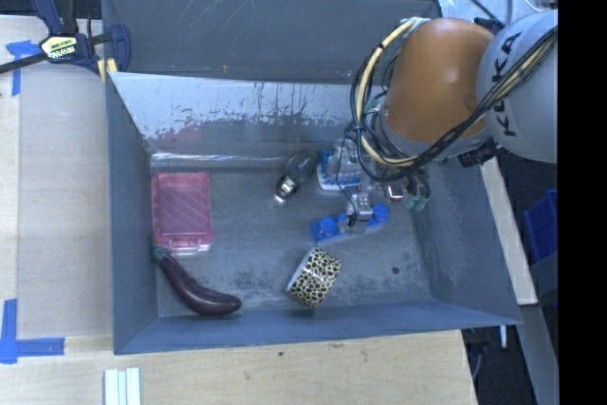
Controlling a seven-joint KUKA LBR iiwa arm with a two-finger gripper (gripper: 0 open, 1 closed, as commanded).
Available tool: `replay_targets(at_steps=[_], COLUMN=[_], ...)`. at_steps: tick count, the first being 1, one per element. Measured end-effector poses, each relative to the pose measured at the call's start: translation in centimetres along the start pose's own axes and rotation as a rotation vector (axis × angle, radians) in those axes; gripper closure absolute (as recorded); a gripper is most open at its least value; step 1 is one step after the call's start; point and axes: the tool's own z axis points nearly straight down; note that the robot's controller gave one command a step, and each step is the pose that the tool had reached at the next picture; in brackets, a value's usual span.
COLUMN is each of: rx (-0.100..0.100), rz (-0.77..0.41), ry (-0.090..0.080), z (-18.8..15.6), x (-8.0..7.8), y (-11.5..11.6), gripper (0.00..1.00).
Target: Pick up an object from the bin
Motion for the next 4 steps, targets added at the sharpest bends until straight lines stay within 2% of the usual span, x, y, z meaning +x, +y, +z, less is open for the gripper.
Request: replay_targets(at_steps=[1,2,3,4], rx=[0.0,0.0,0.0,0.0], rz=[0.0,-0.001,0.107,0.0], ry=[-0.009,0.002,-0.017,-0.002], z=[-0.5,9.4,4.4,9.2], x=[-0.2,-0.3,0.4,-0.5], y=[0.0,-4.9,-4.6,-4.9], gripper=[0.0,0.0,0.0,0.0])
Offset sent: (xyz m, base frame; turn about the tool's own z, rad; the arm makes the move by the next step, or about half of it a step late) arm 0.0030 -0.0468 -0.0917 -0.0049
